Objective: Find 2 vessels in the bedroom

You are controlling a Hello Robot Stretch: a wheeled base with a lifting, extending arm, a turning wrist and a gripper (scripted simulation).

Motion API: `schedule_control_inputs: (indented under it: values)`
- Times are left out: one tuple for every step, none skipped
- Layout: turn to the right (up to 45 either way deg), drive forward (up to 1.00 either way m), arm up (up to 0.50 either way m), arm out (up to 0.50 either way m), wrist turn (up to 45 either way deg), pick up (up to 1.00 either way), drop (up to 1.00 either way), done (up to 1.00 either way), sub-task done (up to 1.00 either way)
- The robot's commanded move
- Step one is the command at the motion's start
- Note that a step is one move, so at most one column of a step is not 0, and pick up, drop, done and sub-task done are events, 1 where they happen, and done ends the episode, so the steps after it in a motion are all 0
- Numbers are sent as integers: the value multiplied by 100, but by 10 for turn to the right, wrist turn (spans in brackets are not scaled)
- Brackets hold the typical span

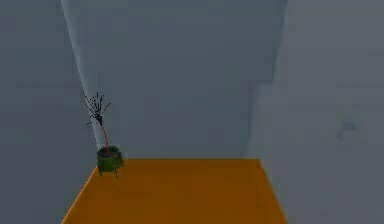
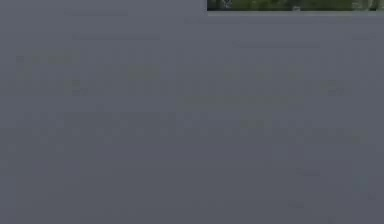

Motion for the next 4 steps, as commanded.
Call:
schedule_control_inputs:
  values:
    - [450,0,0,0,0,0,0,0,0]
    - [450,0,0,0,0,0,0,0,0]
    - [450,0,0,0,0,0,0,0,0]
    - [390,0,0,0,0,0,0,0,0]
